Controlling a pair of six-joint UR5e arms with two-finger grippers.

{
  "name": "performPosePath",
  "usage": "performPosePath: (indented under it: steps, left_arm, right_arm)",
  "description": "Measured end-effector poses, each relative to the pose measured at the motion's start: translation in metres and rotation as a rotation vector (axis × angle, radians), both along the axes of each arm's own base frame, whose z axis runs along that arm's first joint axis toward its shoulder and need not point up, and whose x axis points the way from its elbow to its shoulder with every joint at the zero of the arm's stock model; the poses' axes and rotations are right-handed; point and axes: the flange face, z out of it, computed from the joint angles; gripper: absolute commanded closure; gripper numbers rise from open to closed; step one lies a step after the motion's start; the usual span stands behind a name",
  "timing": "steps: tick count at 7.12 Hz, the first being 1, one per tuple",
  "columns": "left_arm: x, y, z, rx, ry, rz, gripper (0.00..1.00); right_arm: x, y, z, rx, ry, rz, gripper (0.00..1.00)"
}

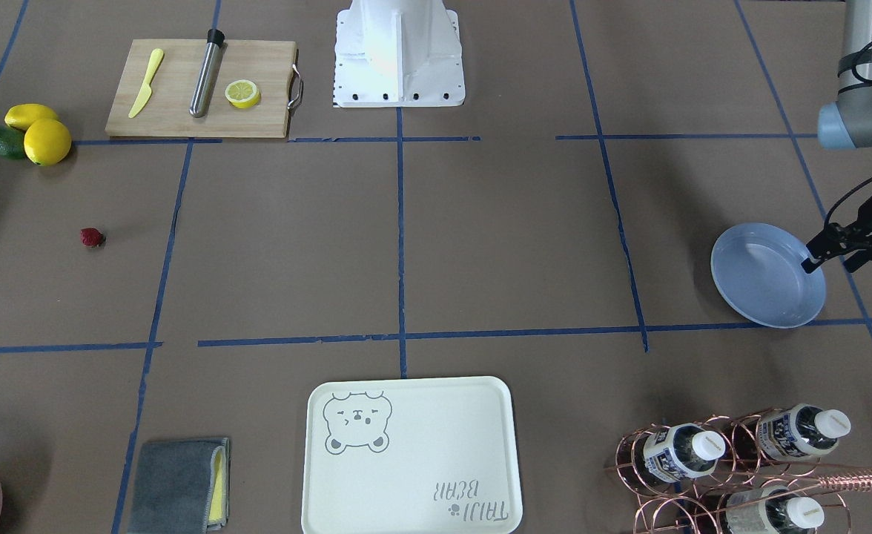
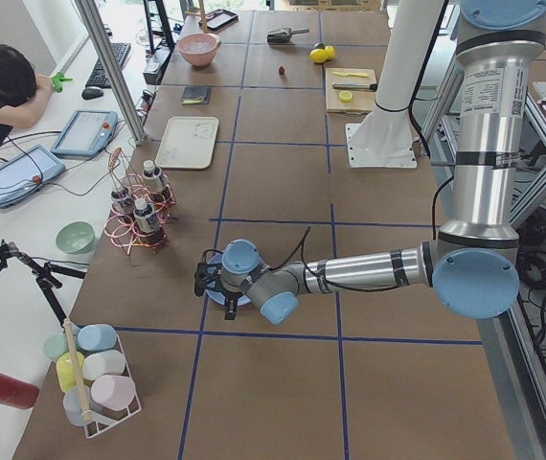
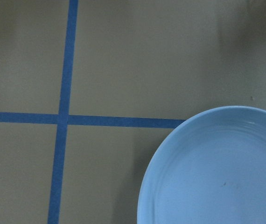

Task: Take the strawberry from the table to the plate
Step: 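Reach the left gripper to the light-blue plate rim and grasp it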

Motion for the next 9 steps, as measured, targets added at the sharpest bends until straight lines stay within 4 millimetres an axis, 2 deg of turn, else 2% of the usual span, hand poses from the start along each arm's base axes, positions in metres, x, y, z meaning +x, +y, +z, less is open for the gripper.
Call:
performPosePath:
  steps: [1, 2, 7, 8, 9]
  left_arm:
    - [0.008, -0.003, 0.003, 0.006, -0.003, 0.008, 0.33]
    - [0.012, -0.004, 0.005, 0.010, -0.003, 0.014, 0.37]
    - [0.013, 0.002, 0.015, 0.001, -0.011, 0.022, 0.46]
    - [0.012, 0.003, 0.016, -0.002, -0.013, 0.023, 0.69]
    - [0.012, 0.004, 0.017, -0.003, -0.013, 0.023, 0.98]
  right_arm:
    - [0.000, 0.000, 0.000, 0.000, 0.000, 0.000, 0.00]
    - [0.000, 0.000, 0.000, 0.000, 0.000, 0.000, 0.00]
    - [0.000, -0.001, -0.006, 0.013, 0.000, 0.000, 0.00]
    - [0.000, -0.001, -0.007, 0.014, 0.000, 0.000, 0.00]
    - [0.000, -0.001, -0.008, 0.015, -0.001, 0.000, 0.00]
